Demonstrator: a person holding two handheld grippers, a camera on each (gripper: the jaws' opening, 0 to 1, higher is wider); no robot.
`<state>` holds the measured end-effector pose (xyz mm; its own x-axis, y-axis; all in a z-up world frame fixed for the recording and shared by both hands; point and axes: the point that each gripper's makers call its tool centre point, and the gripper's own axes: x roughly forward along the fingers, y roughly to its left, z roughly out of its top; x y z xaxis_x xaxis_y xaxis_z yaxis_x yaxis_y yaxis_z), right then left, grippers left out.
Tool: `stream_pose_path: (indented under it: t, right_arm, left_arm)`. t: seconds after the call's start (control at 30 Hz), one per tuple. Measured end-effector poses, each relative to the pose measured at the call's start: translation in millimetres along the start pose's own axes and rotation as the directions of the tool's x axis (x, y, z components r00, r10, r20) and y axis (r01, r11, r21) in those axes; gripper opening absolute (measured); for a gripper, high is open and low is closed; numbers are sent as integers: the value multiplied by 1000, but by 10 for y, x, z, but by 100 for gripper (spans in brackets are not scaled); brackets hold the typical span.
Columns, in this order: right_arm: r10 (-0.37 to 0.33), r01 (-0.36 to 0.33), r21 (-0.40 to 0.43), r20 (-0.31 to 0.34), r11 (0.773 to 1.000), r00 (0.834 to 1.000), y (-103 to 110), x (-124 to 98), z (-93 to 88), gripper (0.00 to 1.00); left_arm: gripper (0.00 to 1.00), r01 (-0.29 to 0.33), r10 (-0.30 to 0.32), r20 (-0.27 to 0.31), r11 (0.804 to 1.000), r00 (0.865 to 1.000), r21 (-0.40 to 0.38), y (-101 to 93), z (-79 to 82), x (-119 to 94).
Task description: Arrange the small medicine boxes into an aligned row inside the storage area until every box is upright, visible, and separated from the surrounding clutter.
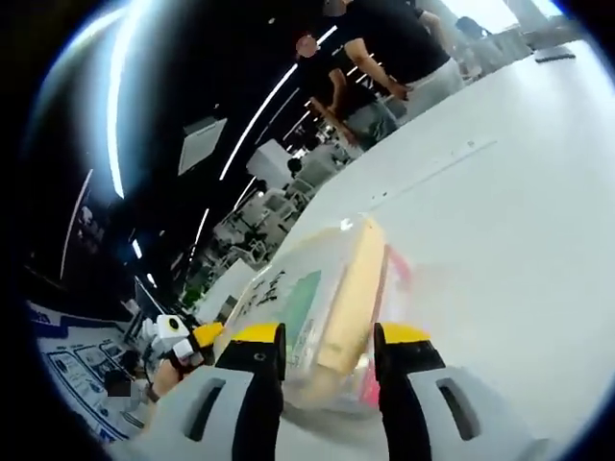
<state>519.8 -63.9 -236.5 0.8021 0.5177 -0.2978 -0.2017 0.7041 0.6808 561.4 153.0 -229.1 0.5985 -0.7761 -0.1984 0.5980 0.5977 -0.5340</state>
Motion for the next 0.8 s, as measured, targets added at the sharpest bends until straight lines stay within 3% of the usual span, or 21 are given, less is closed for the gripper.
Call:
stream_pose_path:
  t: [0.07, 0.27, 0.33, 0.4, 0.43, 0.47, 0.53, 0.67, 0.7, 0.77, 0.8]
  right_arm:
    - [1, -1, 5, -1, 1000, 1000, 39, -89, -90, 30]
    - [14, -14, 4, -6, 1000, 1000, 39, -78, -90, 30]
    - [32, -32, 11, -5, 999, 999, 37, -86, -89, 30]
    - [44, -44, 26, -1, 999, 999, 34, -94, -109, 30]
    - [46, -47, 31, 2, 998, 999, 13, -123, -84, 30]
    - [48, -48, 30, 5, 998, 999, 25, -136, -89, 29]
    - [46, -46, -1, 30, 999, 999, 61, -166, -132, 30]
    - [59, -59, 7, 51, 998, 997, 118, -250, -223, 29]
    - [62, -63, 9, 58, 998, 996, 120, -246, -223, 28]
    - [58, -58, 0, 74, 998, 996, 147, -289, -239, 28]
    - [53, -52, -13, 80, 999, 995, 155, -299, -252, 27]
  left_arm:
    - [21, -12, 12, 6, 999, 1000, 33, -19, 2, -19]
    - [19, -26, 26, -11, 998, 1000, 52, 64, 43, -19]
    - [21, 17, -16, -77, 1000, 997, 13, 82, 26, -12]
    - [37, 20, -23, -112, 999, 993, -25, 149, 64, 106]
    - [46, 6, -9, -74, 999, 997, -45, 221, 166, 203]
    - [48, 13, -14, -53, 1000, 998, -24, 252, 234, 280]
    - [41, 54, -54, -6, 998, 999, -34, 289, 376, 418]
    - [36, 104, -104, 8, 990, 995, -93, 356, 476, 631]
    - [35, 118, -118, -3, 988, 993, -103, 398, 469, 708]
    - [31, 80, -85, -51, 991, 995, -103, 529, 396, 767]
    - [31, 124, -130, -43, 984, 991, -125, 478, 411, 800]
